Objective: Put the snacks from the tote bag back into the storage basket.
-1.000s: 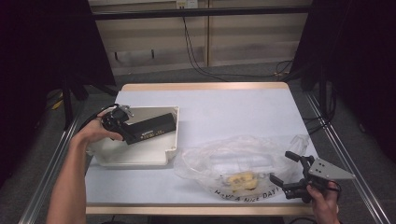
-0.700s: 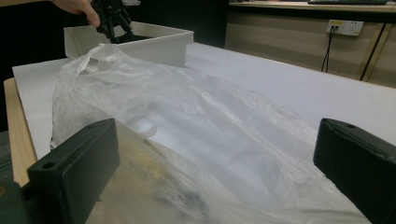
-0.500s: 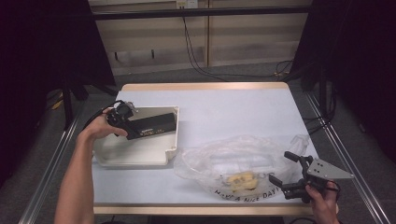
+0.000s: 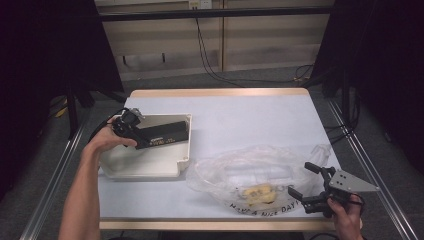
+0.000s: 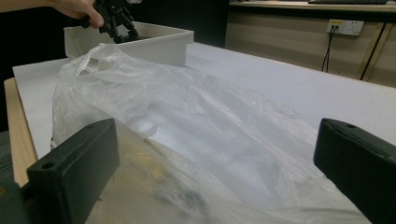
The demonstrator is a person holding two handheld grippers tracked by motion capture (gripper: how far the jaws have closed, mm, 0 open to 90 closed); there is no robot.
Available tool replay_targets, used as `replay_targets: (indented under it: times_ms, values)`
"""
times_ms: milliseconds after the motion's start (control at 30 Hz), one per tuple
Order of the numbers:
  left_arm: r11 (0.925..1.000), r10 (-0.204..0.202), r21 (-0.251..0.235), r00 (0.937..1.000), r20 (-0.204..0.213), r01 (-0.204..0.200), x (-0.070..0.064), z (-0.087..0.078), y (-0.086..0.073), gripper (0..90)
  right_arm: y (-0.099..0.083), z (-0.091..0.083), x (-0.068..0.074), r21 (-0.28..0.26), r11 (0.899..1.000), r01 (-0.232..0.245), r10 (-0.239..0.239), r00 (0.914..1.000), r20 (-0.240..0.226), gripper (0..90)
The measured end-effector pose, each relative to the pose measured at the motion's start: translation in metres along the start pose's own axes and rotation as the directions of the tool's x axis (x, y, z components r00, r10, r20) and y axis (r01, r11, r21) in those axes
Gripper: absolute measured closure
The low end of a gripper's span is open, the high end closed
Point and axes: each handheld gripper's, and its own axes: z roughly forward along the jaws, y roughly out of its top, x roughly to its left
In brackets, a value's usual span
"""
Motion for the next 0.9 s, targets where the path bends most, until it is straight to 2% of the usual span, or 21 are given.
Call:
replay_targets:
  times_ms: [33, 100, 133, 200, 233, 267, 367, 400, 467, 533, 567, 600, 633, 667, 700, 733, 767, 833, 900]
  values:
    - [1.0, -0.005, 0.002, 1.0, 0.005, 0.005, 0.0, -0.002, -0.001, 17.8, 0.0, 0.0, 0.0, 0.0, 1.0, 0.003, -0.003, 1.0, 0.002, 0.0]
    - [0.9987, -0.037, -0.035, 0.9991, -0.02, 0.036, 0.0, -0.008, -0.005, 15.8, 0.0, -0.001, -0.001, -0.001, 1.0, 0.003, -0.003, 1.0, 0.001, 0.0]
    - [0.9965, -0.062, -0.056, 0.998, -0.007, 0.062, -0.001, -0.009, -0.006, 15.1, 0.0, -0.001, -0.001, -0.001, 1.0, 0.002, -0.002, 1.0, 0.006, 0.0]
    - [0.9954, -0.067, -0.07, 0.9975, -0.023, 0.065, 0.0, -0.016, -0.009, 14.9, 0.0, -0.001, -0.001, -0.002, 1.0, 0.0, 0.0, 1.0, 0.005, 0.0]
    - [0.9925, -0.087, -0.087, 0.9959, -0.023, 0.085, -0.001, -0.019, -0.01, 14.9, 0.0, -0.001, -0.001, -0.003, 1.0, 0.0, 0.0, 1.0, 0.005, 0.0]
    - [0.9893, -0.105, -0.106, 0.9936, -0.043, 0.1, -0.002, -0.021, -0.011, 14.9, 0.0, 0.0, -0.001, -0.005, 1.0, -0.004, 0.004, 1.0, 0.008, 0.0]
    - [0.9832, -0.117, -0.148, 0.9911, -0.063, 0.107, -0.006, -0.033, -0.015, 17.0, 0.0, -0.001, -0.001, -0.003, 1.0, -0.002, 0.002, 1.0, 0.007, 0.0]
    - [0.9784, -0.127, -0.17, 0.9908, -0.047, 0.117, -0.008, -0.036, -0.016, 17.7, 0.0, 0.0, -0.001, -0.004, 1.0, 0.0, 0.001, 1.0, 0.007, 0.0]
    - [0.9752, -0.134, -0.186, 0.9888, -0.065, 0.12, -0.011, -0.044, -0.019, 22.8, 0.0, 0.0, -0.001, -0.003, 1.0, -0.001, 0.001, 1.0, 0.006, 0.0]
    - [0.9615, -0.166, -0.234, 0.983, -0.078, 0.144, -0.014, -0.052, -0.024, 28.5, 0.0, 0.0, 0.0, -0.001, 1.0, 0.001, -0.001, 1.0, 0.007, 0.0]
    - [0.9553, -0.176, -0.251, 0.9826, -0.059, 0.156, -0.015, -0.055, -0.026, 31.3, 0.001, 0.0, 0.0, 0.0, 1.0, 0.0, 0.0, 1.0, 0.006, 0.0]
    - [0.9437, -0.21, -0.266, 0.9773, -0.024, 0.197, -0.015, -0.057, -0.028, 40.8, 0.001, -0.001, 0.001, 0.001, 1.0, -0.001, 0.001, 1.0, 0.006, 0.0]
    - [0.9339, -0.24, -0.28, 0.9704, -0.028, 0.223, -0.016, -0.059, -0.03, 44.3, 0.001, -0.001, 0.001, -0.001, 1.0, 0.0, 0.0, 1.0, 0.006, 0.0]
    - [0.9254, -0.253, -0.297, 0.9671, -0.024, 0.235, -0.019, -0.06, -0.032, 46.1, 0.0, -0.001, 0.0, 0.004, 1.0, 0.001, -0.001, 1.0, 0.005, 0.0]
    - [0.9235, -0.247, -0.304, 0.9689, -0.005, 0.234, -0.021, -0.062, -0.034, 54.6, 0.0, 0.0, 0.0, 0.003, 1.0, 0.0, 0.0, 1.0, 0.005, 0.0]
    - [0.9166, -0.257, -0.32, 0.9662, -0.015, 0.239, -0.024, -0.063, -0.035, 59.1, 0.0, 0.0, 0.001, 0.003, 1.0, -0.003, 0.003, 1.0, 0.008, 0.0]
    - [0.916, -0.249, -0.328, 0.9684, -0.013, 0.231, -0.026, -0.065, -0.037, 62.8, 0.0, 0.0, 0.001, 0.003, 1.0, -0.003, 0.003, 1.0, 0.009, 0.0]
    - [0.9071, -0.246, -0.352, 0.9692, 0.002, 0.231, -0.032, -0.066, -0.039, 74.2, 0.0, 0.0, 0.001, 0.002, 1.0, -0.001, 0.001, 1.0, 0.006, 0.0]
    - [0.9097, -0.232, -0.348, 0.9724, 0.025, 0.226, -0.04, -0.065, -0.039, 81.3, 0.0, 0.001, 0.001, 0.0, 1.0, 0.001, -0.001, 1.0, 0.008, 0.0]
